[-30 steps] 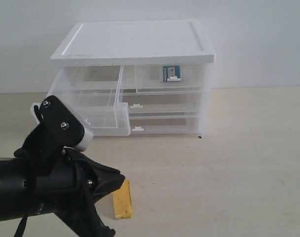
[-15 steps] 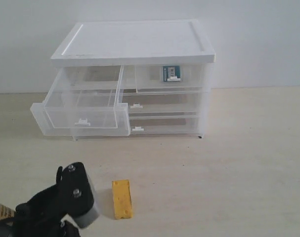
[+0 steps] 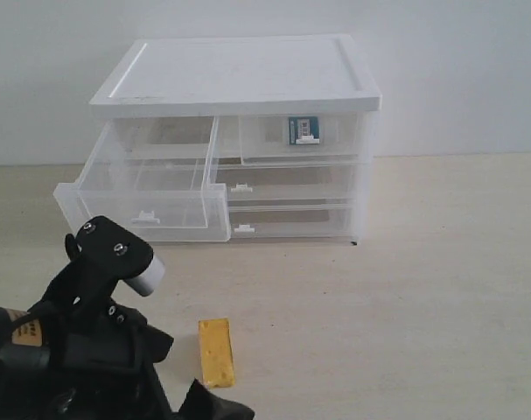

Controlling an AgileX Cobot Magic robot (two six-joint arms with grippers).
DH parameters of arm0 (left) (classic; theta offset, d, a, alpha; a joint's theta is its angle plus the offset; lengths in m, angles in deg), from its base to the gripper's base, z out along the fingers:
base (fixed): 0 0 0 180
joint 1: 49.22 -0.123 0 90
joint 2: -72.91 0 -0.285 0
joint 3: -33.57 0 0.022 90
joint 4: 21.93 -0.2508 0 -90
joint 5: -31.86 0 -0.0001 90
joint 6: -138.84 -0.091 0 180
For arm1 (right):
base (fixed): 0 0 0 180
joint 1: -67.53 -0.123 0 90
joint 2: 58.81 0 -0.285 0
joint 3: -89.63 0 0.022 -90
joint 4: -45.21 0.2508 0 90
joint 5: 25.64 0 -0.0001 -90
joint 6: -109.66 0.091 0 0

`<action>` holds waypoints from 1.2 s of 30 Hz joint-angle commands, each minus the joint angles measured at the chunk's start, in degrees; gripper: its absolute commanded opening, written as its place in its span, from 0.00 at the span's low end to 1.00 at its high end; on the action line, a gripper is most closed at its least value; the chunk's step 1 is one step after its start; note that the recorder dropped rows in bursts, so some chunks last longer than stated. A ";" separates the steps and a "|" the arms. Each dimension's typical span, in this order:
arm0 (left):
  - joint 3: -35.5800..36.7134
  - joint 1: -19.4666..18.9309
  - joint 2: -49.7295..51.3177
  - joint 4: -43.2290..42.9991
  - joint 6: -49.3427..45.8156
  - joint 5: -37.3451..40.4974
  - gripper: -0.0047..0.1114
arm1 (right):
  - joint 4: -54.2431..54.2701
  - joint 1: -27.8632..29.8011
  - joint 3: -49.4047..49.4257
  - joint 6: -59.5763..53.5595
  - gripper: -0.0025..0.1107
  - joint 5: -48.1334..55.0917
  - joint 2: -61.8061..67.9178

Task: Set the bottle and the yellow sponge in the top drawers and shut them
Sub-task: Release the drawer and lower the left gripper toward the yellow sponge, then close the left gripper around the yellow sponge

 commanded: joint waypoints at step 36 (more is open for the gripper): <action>-9.23 -0.02 27.93 42.36 -25.62 -27.53 0.88 | -0.07 0.00 0.27 -0.32 0.02 -0.51 -0.32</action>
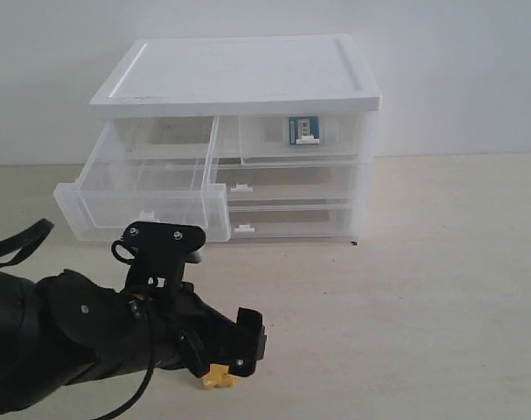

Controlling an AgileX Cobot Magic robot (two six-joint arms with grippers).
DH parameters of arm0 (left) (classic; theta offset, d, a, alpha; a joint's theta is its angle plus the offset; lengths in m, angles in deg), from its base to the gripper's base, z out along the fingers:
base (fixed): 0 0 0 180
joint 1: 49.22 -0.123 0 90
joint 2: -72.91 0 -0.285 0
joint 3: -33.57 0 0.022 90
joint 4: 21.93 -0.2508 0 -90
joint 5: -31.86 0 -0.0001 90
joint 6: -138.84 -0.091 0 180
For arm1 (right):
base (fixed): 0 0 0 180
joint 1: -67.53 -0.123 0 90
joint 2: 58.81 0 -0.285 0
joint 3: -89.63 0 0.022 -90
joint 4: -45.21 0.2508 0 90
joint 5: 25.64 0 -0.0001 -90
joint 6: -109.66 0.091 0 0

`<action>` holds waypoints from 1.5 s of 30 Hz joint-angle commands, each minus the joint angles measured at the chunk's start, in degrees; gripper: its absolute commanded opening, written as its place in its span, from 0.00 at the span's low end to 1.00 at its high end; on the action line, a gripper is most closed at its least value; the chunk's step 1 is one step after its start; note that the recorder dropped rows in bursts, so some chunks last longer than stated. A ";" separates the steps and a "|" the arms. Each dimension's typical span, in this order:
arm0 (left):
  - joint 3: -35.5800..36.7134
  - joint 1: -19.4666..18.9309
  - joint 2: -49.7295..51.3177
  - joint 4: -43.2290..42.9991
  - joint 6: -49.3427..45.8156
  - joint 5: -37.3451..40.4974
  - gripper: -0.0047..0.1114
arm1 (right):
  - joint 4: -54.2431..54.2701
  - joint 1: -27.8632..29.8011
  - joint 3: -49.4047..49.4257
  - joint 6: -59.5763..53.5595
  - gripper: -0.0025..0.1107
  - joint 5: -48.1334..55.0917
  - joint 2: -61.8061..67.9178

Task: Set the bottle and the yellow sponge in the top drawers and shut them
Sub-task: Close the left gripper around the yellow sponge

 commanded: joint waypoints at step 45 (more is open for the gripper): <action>-1.57 -0.02 5.03 9.20 -9.13 -4.96 0.61 | -0.07 0.00 0.27 0.00 0.02 -0.39 -0.32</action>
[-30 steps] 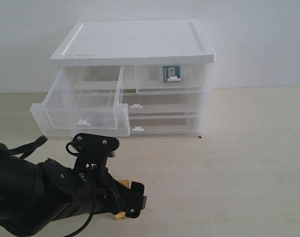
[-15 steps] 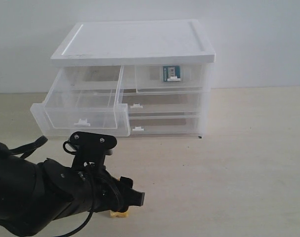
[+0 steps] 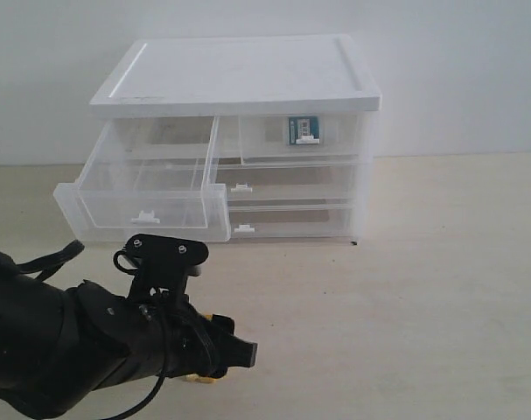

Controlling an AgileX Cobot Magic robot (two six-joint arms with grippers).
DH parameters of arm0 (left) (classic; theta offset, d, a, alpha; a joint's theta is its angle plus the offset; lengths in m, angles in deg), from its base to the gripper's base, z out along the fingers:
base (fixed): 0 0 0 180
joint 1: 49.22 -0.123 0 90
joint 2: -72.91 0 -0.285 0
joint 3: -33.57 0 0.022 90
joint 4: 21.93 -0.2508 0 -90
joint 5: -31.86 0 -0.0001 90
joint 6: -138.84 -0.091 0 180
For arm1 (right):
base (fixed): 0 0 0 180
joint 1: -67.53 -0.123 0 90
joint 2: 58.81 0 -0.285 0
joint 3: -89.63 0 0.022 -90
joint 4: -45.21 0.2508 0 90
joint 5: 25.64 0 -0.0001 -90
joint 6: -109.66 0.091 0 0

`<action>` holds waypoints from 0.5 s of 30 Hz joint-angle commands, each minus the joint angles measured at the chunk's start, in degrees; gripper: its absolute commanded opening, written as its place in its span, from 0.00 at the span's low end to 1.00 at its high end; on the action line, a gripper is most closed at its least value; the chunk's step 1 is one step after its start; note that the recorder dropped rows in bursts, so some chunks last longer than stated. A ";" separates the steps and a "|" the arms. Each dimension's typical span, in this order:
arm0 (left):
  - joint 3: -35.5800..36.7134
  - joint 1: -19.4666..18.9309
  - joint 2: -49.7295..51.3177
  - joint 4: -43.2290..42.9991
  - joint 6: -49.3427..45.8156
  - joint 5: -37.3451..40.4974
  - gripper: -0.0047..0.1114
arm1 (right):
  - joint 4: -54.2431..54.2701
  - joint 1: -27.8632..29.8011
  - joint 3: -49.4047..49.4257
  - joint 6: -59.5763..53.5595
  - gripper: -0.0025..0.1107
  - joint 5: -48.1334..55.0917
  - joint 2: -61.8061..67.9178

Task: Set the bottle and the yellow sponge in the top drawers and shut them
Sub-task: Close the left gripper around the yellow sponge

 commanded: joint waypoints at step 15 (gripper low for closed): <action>-4.26 -0.02 3.96 -1.14 0.26 -0.14 0.40 | -0.07 0.00 0.27 0.00 0.02 -0.39 -0.32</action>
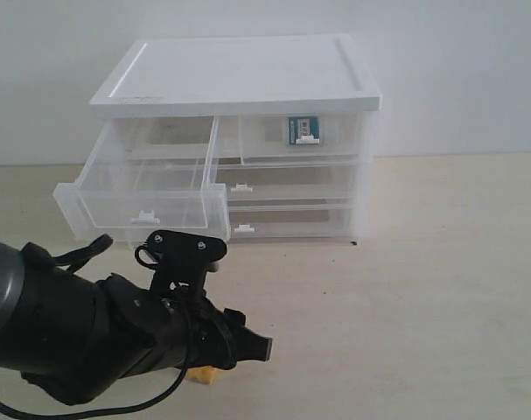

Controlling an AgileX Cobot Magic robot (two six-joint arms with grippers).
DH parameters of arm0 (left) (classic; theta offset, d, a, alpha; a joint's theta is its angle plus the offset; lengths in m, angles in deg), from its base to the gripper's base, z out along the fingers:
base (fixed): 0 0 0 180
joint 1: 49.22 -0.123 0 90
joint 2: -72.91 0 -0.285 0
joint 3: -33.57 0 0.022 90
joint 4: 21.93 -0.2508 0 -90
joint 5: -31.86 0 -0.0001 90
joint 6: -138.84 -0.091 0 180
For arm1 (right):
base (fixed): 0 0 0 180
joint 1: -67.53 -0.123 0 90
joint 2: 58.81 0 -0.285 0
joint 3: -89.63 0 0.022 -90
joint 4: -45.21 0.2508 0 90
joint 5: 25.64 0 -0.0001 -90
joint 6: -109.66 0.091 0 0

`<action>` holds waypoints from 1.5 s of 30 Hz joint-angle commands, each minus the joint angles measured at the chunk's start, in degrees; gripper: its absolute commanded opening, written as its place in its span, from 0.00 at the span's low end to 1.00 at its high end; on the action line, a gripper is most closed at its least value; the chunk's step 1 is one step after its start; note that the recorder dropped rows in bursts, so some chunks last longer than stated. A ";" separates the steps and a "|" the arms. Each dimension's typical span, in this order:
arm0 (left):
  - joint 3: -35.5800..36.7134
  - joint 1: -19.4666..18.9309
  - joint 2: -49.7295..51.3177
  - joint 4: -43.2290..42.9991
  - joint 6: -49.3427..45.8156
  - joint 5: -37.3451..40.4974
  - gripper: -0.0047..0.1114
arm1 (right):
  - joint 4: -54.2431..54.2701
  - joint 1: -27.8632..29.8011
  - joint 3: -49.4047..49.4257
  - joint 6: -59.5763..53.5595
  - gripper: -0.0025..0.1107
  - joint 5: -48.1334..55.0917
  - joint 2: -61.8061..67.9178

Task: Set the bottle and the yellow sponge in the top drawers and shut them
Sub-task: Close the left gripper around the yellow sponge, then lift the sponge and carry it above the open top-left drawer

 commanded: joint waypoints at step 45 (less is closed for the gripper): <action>-31.60 -8.04 -27.85 -52.34 -0.48 74.70 0.08 | -0.07 0.00 0.27 -0.32 0.02 -0.50 -0.32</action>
